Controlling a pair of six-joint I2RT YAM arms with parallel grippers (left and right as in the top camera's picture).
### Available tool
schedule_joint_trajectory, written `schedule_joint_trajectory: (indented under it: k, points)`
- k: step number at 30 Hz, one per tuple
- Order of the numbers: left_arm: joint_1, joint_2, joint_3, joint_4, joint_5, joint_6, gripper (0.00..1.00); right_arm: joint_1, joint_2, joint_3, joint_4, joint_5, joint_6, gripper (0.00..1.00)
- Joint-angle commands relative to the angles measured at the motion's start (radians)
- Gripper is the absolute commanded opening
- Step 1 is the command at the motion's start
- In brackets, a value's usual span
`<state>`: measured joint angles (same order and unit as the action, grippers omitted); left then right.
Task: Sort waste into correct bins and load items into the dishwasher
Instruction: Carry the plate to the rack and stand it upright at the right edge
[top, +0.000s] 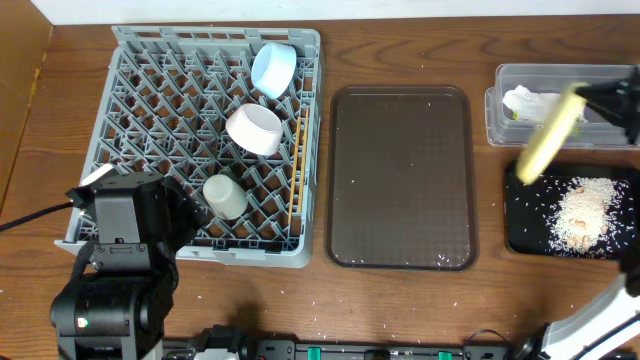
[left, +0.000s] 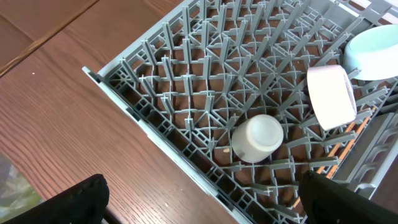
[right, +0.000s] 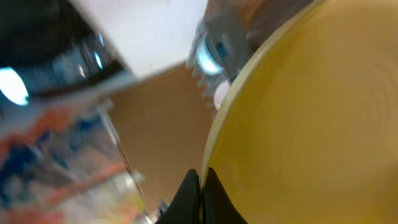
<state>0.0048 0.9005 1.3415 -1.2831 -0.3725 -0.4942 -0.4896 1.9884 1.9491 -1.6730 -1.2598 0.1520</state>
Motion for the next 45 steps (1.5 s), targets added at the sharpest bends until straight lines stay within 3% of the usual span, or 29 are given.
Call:
schedule_joint_trajectory:
  k: [1,13,17,22,27,35,37,39,40,43,45]
  points:
    - [0.003,0.0,0.01,-0.004,-0.01,-0.001,0.98,0.126,-0.097,0.006,0.079,-0.109,0.04,0.01]
    - [0.003,0.0,0.01,-0.004,-0.01,-0.002,0.98,0.665,-0.072,0.006,0.973,0.163,0.58,0.01]
    - [0.003,0.0,0.01,-0.004,-0.01,-0.001,0.98,0.816,-0.036,0.006,1.148,0.317,0.676,0.01]
    - [0.003,0.0,0.01,-0.004,-0.01,-0.001,0.98,0.942,0.06,0.006,1.374,0.359,0.773,0.01]
    - [0.003,0.0,0.01,-0.004,-0.01,-0.001,0.98,1.007,0.166,0.006,1.54,0.365,0.885,0.01]
    - [0.003,0.0,0.01,-0.004,-0.01,-0.001,0.98,1.03,0.266,0.006,1.549,0.466,0.955,0.01]
    - [0.003,0.0,0.01,-0.004,-0.01,-0.001,0.98,1.029,0.266,0.006,1.549,0.466,0.949,0.08]
    - [0.003,0.0,0.01,-0.004,-0.01,-0.001,0.98,1.03,0.263,0.006,1.55,0.459,0.938,0.22]
    - [0.003,0.0,0.01,-0.004,-0.01,-0.001,0.98,1.03,0.26,0.007,1.55,0.454,0.933,0.31]
    - [0.003,0.0,0.01,-0.004,-0.01,-0.001,0.98,1.025,0.232,0.009,1.547,0.431,0.88,0.73]
    - [0.003,0.0,0.01,-0.004,-0.01,-0.001,0.98,1.017,0.195,0.009,1.507,0.433,0.85,0.8]
